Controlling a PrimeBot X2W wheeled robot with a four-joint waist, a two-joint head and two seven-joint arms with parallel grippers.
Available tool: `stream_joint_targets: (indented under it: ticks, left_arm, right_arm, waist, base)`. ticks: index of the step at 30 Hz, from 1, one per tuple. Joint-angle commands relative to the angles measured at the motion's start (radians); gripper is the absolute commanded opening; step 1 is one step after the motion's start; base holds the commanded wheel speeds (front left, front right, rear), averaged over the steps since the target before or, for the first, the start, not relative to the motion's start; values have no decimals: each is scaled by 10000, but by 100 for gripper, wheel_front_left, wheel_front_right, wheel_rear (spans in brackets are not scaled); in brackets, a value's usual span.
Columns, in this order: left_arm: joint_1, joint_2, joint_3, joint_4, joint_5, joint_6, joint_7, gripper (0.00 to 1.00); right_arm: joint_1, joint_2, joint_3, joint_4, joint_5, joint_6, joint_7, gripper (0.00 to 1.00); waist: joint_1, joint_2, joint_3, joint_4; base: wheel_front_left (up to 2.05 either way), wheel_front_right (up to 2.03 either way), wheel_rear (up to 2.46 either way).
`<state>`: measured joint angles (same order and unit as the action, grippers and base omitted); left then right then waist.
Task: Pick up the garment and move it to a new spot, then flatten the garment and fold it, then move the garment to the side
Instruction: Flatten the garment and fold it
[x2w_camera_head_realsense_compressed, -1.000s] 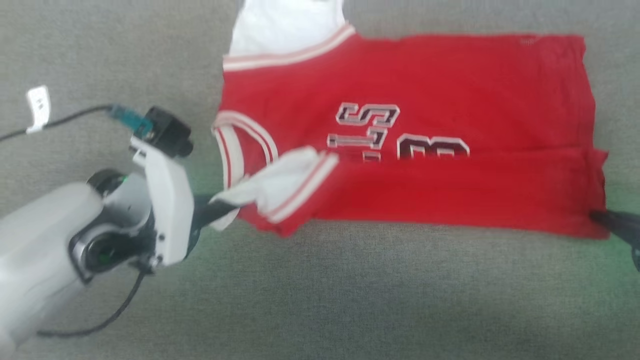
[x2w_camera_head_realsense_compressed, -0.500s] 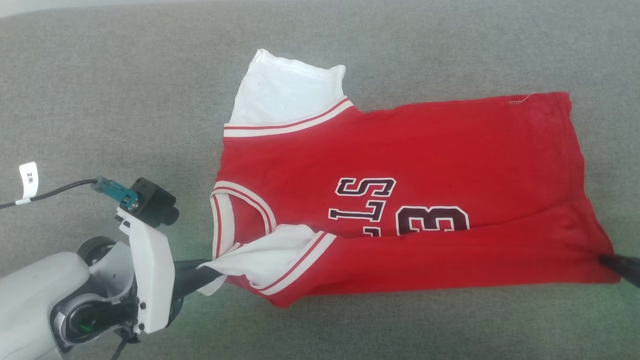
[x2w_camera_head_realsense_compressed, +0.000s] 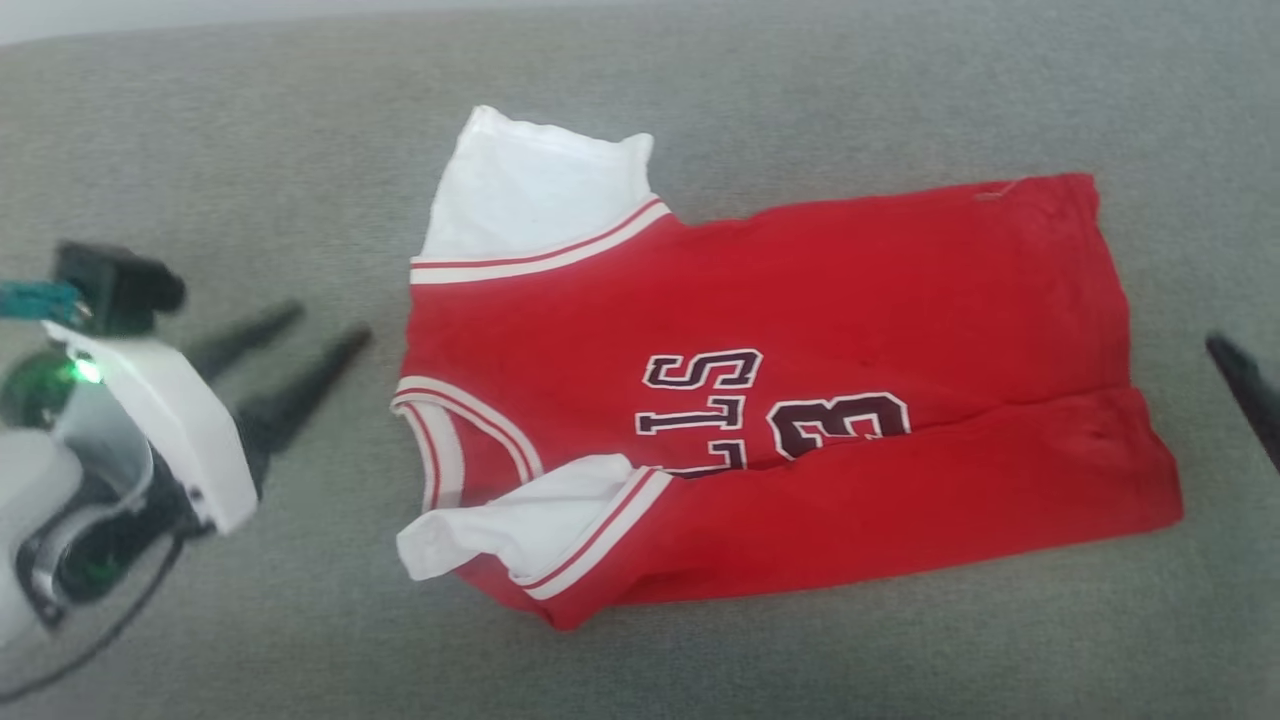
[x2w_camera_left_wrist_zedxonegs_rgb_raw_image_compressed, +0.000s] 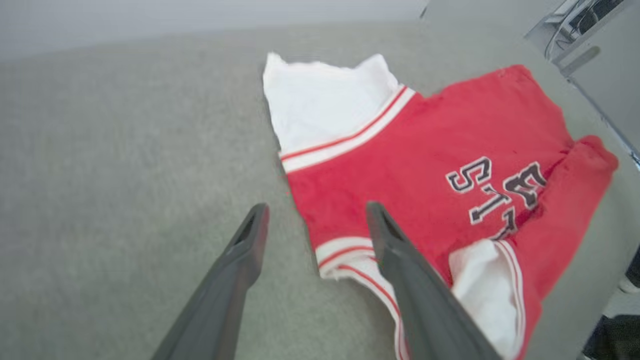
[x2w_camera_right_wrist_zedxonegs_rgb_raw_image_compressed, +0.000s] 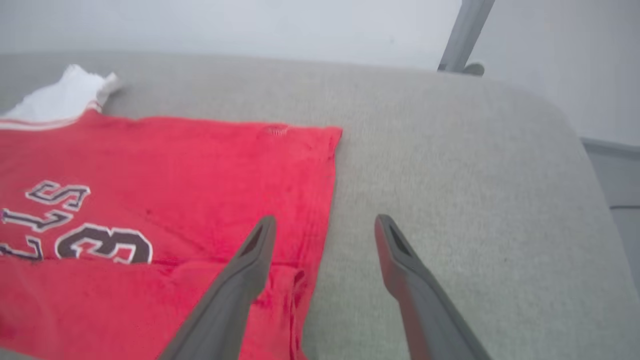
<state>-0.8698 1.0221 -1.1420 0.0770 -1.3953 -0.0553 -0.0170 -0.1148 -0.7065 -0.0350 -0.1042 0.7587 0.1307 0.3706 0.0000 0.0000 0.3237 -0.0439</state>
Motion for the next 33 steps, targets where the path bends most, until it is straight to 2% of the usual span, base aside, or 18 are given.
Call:
stream_joint_targets:
  ticks: [1, 3, 4, 5, 8, 11, 14, 17, 19, 25, 29, 33]
  left_arm:
    - [-93, -160, 69, 139, 169, 100, -248, 100]
    - [-278, -412, 318, 684, 403, 354, -884, 100]
    - [-527, -708, 539, 1251, 600, 477, -1337, 100]
    - [-679, -902, 635, 1553, 657, 522, -1470, 100]
    - [-1314, -1387, 824, 2539, 813, 509, -1581, 100]
    - [-2070, -1793, 876, 3575, 887, 376, -1155, 100]
    - [-2857, -2119, 663, 4441, 1021, 169, -184, 100]
    - [-3644, -2222, 403, 5253, 987, -89, 1259, 100]
    - [-4073, -2305, 122, 5542, 987, -279, 2409, 100]
    - [-5045, -2519, -264, 6368, 402, -446, 5447, 100]
    - [-5475, -2704, -452, 6790, 321, -509, 6606, 100]
    - [-5658, -2870, -562, 7011, 410, -572, 6880, 100]
  right_arm:
    - [-170, 212, -1, 75, -136, 1, -348, 100]
    - [-472, 461, 146, 161, -609, 1, -1283, 100]
    - [-787, 889, 295, 273, -1043, 1, -2301, 100]
    - [-882, 1037, 359, 333, -1246, 1, -2753, 100]
    - [-1262, 1624, 526, 539, -1729, 1, -3913, 100]
    - [-1572, 2104, 669, 662, -2044, 1, -4737, 100]
    - [-1740, 2539, 713, 755, -2243, 1, -5231, 100]
    - [-1822, 2742, 813, 851, -2311, 1, -5426, 100]
    - [-1796, 2777, 943, 913, -2345, 1, -5479, 100]
    - [-1836, 2820, 1243, 1117, -2137, 1, -5569, 100]
    - [-1984, 2825, 1406, 1188, -2079, 1, -5586, 100]
    - [-2104, 2807, 1509, 1250, -2050, 1, -5624, 100]
  waist:
    - [0, 0, 56, -117]
    - [0, 0, 137, -279]
    - [0, 0, 234, -487]
    - [0, 0, 287, -581]
    - [0, 0, 473, -941]
    - [0, 0, 684, -1345]
    - [0, 0, 867, -1715]
    - [0, 0, 1018, -2038]
    - [0, 0, 1101, -2208]
    - [0, 0, 1435, -2536]
    - [0, 0, 1775, -2701]
    - [0, 0, 1938, -2769]
  base:
    - [0, 0, 0]
    - [0, 0, 0]
    - [0, 0, 0]
    - [0, 0, 0]
    - [0, 0, 0]
    - [0, 0, 0]
    - [0, 0, 0]
    - [0, 0, 0]
    - [0, 0, 0]
    - [0, 0, 0]
    - [0, 0, 0]
    - [0, 0, 0]
